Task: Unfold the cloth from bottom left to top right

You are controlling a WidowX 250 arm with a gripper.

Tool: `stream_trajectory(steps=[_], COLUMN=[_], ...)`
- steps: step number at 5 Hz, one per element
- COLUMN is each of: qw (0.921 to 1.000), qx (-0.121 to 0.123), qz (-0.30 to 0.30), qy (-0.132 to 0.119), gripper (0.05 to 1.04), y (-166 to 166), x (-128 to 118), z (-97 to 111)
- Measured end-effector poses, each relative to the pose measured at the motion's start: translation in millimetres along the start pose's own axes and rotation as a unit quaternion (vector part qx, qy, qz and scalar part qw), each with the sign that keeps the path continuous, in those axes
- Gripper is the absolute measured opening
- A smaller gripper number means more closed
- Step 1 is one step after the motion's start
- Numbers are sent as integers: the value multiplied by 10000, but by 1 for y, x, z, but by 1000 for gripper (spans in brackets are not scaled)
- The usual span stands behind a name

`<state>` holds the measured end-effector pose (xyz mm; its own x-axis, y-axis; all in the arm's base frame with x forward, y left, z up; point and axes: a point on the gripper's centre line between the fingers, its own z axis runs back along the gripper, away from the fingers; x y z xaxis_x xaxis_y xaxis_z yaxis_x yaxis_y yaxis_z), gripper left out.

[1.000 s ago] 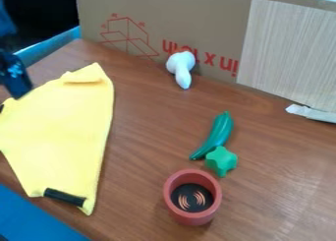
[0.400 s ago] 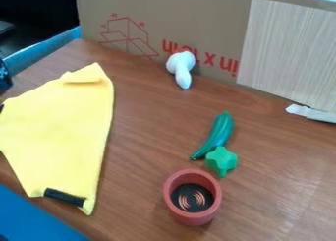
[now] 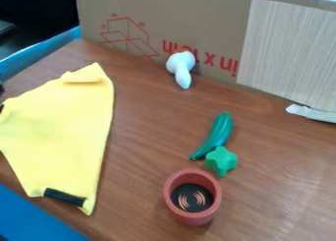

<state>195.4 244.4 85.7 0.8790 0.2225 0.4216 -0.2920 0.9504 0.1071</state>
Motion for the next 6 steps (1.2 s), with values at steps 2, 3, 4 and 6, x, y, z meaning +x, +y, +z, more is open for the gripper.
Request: stream_trajectory(steps=[2,3,4,6], qw=[9988,9982,9978,9971], qx=[-46,63,111,168], qz=[472,585,655,730], qy=[-120,-73,-36,109], gripper=[1000,1000,1000,1000], y=[8,13,12,6], x=[-7,-12,-16,-18], z=[-17,-31,-38,-57])
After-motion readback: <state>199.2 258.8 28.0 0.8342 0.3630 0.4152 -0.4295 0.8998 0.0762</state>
